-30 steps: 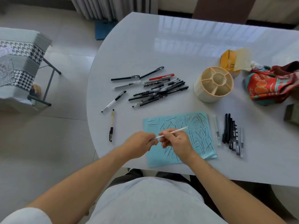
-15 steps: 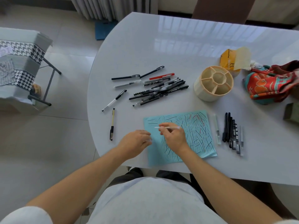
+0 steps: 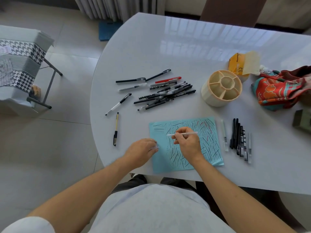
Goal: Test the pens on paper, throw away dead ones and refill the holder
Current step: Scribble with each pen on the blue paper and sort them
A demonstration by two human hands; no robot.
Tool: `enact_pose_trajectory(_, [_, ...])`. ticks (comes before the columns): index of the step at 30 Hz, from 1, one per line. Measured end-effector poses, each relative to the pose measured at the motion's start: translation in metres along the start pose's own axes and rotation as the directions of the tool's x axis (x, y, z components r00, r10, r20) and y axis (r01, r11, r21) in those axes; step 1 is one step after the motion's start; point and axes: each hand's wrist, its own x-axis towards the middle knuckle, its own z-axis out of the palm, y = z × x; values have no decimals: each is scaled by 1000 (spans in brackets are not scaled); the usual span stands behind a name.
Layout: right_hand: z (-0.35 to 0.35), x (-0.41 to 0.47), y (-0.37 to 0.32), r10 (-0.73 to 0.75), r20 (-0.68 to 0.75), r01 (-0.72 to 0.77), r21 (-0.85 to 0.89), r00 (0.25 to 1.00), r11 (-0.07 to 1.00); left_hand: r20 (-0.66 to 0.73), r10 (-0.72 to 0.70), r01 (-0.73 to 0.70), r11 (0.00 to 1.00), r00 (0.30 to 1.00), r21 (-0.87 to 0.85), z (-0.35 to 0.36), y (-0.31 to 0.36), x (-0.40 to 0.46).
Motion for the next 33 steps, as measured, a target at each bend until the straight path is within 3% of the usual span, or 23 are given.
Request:
enact_pose_trajectory(2, [-4, -5, -1, 65, 58, -74, 175, 996, 982, -36, -50, 48, 998, 998, -51, -1, 4, -1])
enact_pose_trajectory(5, [-5, -13, -2, 92, 128, -123, 261, 987, 957, -42, -71, 67, 993, 997, -97, -3, 8, -3])
enact_pose_trajectory(14, [3, -19, -7, 100, 240, -161, 250, 966, 955, 12, -89, 90, 993, 996, -78, -11, 19, -1])
enact_pose_trajectory(28, [1, -15, -14, 86, 166, -138, 331, 982, 933, 50, -131, 138, 974, 990, -177, -24, 25, 4])
enact_pose_trajectory(33, [8, -17, -13, 100, 257, -184, 329, 961, 926, 60, -96, 105, 980, 994, -172, -22, 30, 5])
